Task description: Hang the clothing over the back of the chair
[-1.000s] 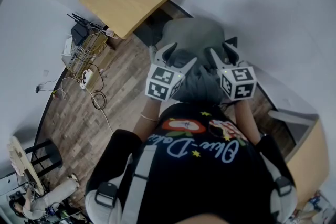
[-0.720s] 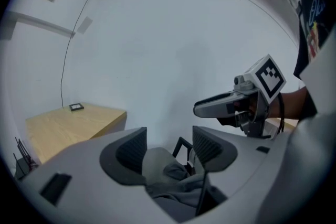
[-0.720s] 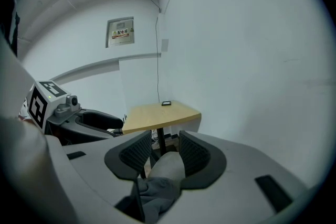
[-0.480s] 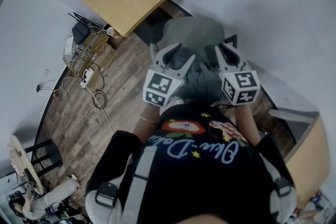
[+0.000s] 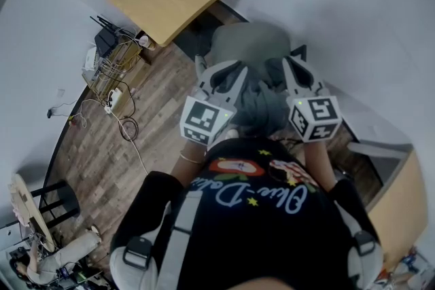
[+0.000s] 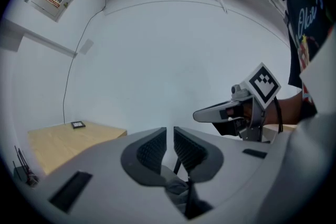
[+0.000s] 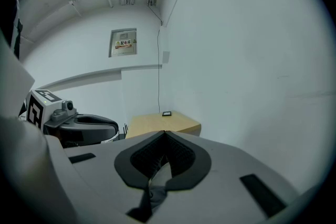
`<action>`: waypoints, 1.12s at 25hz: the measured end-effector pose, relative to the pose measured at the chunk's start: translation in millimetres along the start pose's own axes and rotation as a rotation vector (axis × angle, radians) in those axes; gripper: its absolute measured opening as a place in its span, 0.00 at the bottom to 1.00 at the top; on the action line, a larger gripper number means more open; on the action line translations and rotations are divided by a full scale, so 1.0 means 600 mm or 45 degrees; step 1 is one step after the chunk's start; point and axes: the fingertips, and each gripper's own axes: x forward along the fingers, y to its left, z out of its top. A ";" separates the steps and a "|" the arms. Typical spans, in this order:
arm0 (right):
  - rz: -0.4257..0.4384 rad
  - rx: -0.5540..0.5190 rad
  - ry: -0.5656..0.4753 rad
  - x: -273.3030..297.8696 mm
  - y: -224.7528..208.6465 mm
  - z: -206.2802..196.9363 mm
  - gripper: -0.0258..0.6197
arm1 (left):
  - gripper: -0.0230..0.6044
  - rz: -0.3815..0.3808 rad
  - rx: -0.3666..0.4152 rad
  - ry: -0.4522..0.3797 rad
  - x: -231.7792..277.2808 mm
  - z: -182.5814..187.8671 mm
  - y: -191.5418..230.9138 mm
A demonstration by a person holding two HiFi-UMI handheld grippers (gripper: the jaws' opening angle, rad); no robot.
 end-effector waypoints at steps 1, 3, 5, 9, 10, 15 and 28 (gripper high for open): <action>0.000 -0.003 -0.002 -0.003 0.002 0.001 0.04 | 0.11 0.005 -0.001 -0.012 -0.004 0.005 -0.001; 0.002 -0.009 -0.002 -0.008 0.005 0.005 0.04 | 0.04 0.016 0.005 -0.032 -0.011 0.015 -0.002; 0.012 -0.019 0.002 -0.011 0.009 0.008 0.04 | 0.04 0.018 0.016 -0.038 -0.015 0.023 -0.003; 0.051 -0.051 0.013 -0.019 0.021 0.016 0.04 | 0.04 0.014 0.053 -0.045 -0.020 0.040 -0.009; 0.050 -0.062 0.009 -0.021 0.022 0.018 0.04 | 0.04 0.008 0.056 -0.046 -0.021 0.042 -0.011; 0.037 -0.082 -0.010 -0.032 0.030 0.031 0.04 | 0.04 -0.004 0.065 -0.054 -0.028 0.047 -0.016; 0.026 -0.101 -0.035 -0.047 0.030 0.044 0.04 | 0.04 0.016 0.053 -0.093 -0.025 0.064 -0.019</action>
